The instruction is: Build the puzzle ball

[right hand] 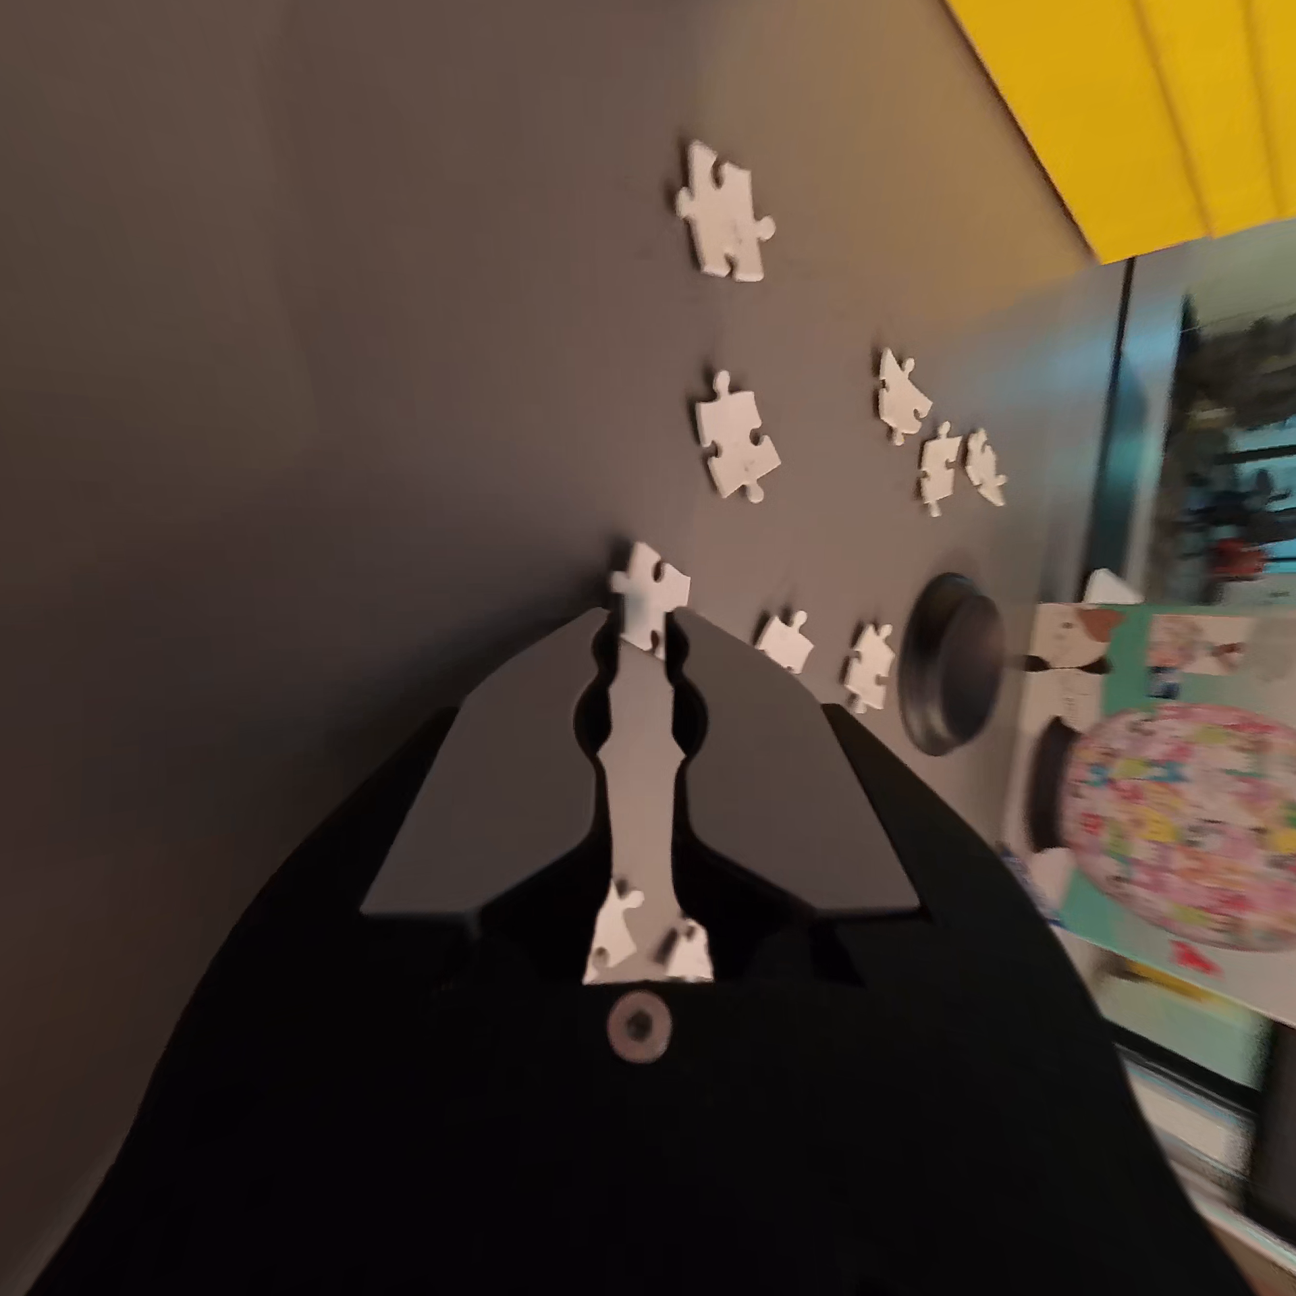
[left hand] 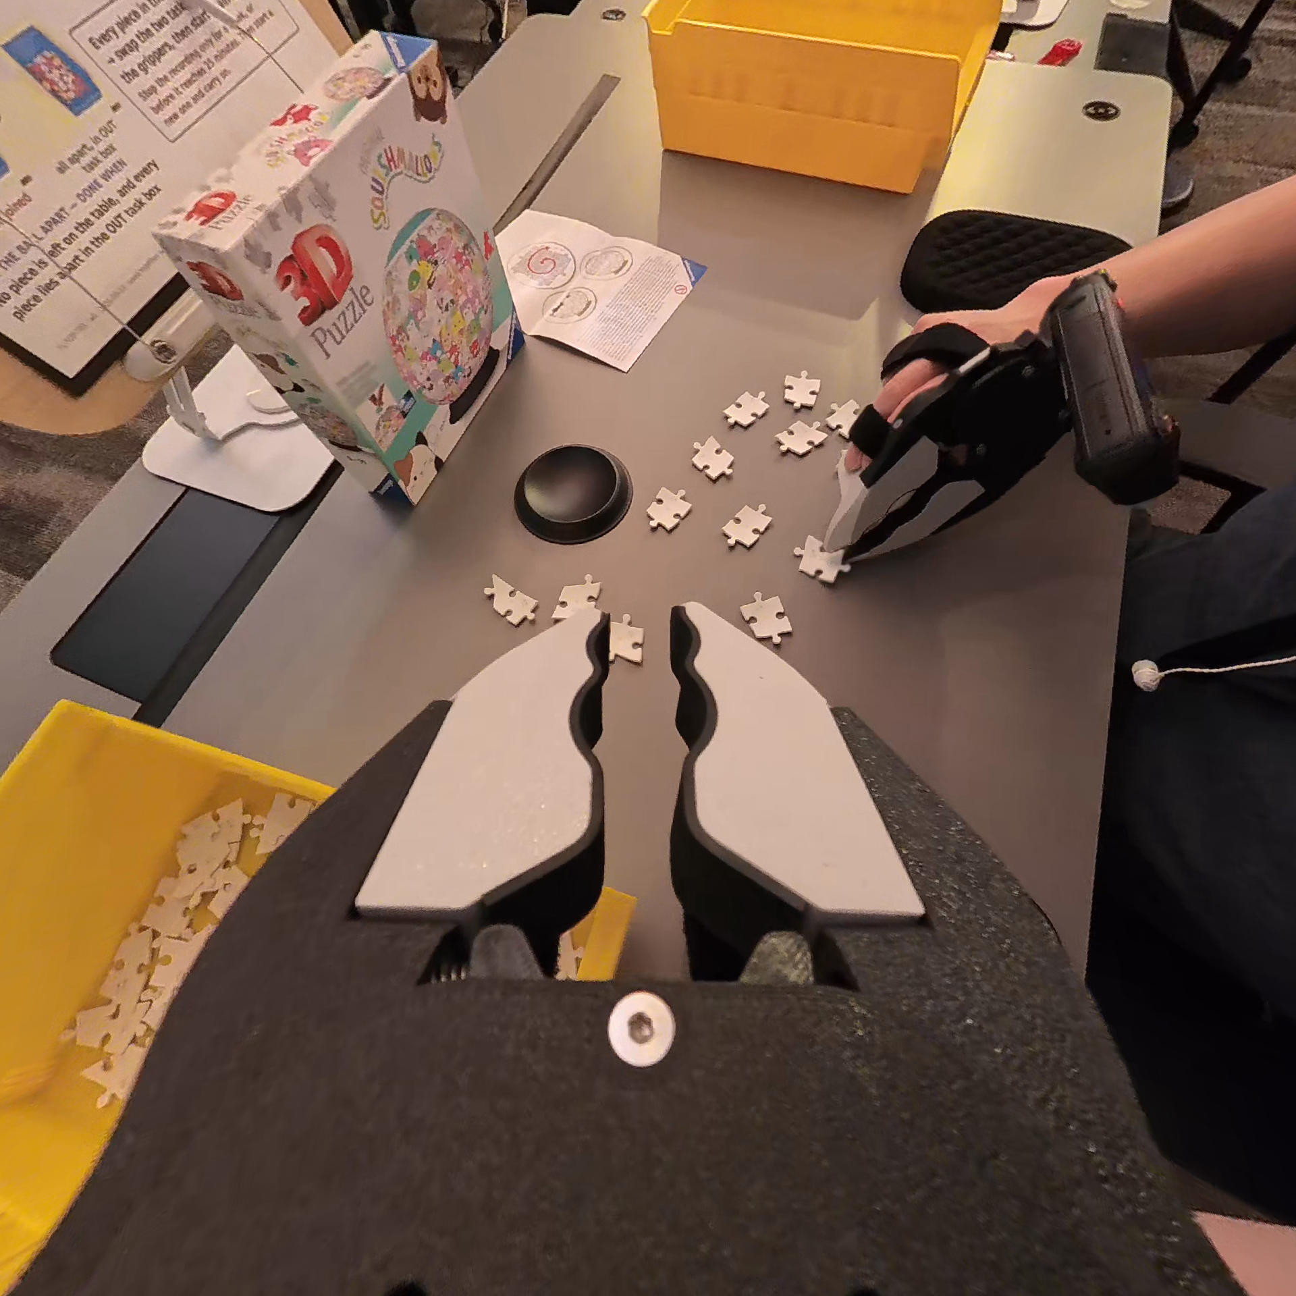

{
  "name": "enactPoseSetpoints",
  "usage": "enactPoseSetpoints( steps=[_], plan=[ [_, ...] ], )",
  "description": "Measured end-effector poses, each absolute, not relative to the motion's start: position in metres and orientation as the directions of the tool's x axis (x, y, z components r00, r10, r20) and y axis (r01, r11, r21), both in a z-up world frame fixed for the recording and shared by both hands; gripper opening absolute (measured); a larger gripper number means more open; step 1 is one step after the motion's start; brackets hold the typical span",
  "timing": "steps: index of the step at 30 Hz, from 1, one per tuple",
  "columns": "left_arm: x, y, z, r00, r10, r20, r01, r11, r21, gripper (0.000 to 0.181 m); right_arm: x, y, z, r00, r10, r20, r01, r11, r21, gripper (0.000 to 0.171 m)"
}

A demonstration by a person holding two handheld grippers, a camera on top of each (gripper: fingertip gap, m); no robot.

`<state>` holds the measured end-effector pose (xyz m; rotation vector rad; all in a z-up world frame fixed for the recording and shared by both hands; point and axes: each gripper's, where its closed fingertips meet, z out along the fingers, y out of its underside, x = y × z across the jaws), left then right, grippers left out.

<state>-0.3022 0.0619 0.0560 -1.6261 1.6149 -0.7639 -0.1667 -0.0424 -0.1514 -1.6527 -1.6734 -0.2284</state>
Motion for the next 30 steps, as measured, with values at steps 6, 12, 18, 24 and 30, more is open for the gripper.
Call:
enactPoseSetpoints(
  steps=[6, 12, 18, 24, 30],
  plan=[
    [-0.337, 0.09, 0.052, 0.207, -0.974, -0.086, -0.63, -0.066, -0.774, 0.018, -0.149, -0.045, -0.12, 0.332, 0.84, 0.429, 0.786, 0.005, -0.618, 0.017],
    [-0.417, 0.145, 0.009, 0.536, -0.831, -0.149, -0.734, -0.372, -0.568, 0.018, -0.093, -0.015, -0.076, 0.513, 0.748, 0.422, 0.656, -0.024, -0.754, 0.017],
    [-0.449, 0.189, -0.052, 0.651, -0.742, -0.163, -0.739, -0.57, -0.359, 0.022, -0.056, 0.022, -0.04, 0.64, 0.71, 0.293, 0.456, -0.044, -0.889, 0.017],
    [-0.466, 0.227, -0.084, 0.715, -0.67, -0.198, -0.698, -0.668, -0.26, 0.022, -0.039, 0.042, -0.026, 0.703, 0.688, 0.18, 0.272, -0.027, -0.962, 0.017],
    [-0.485, 0.234, -0.109, 0.735, -0.644, -0.21, -0.675, -0.723, -0.146, 0.023, -0.01, 0.044, -0.034, 0.759, 0.641, 0.115, 0.211, -0.075, -0.975, 0.017]
  ],
)
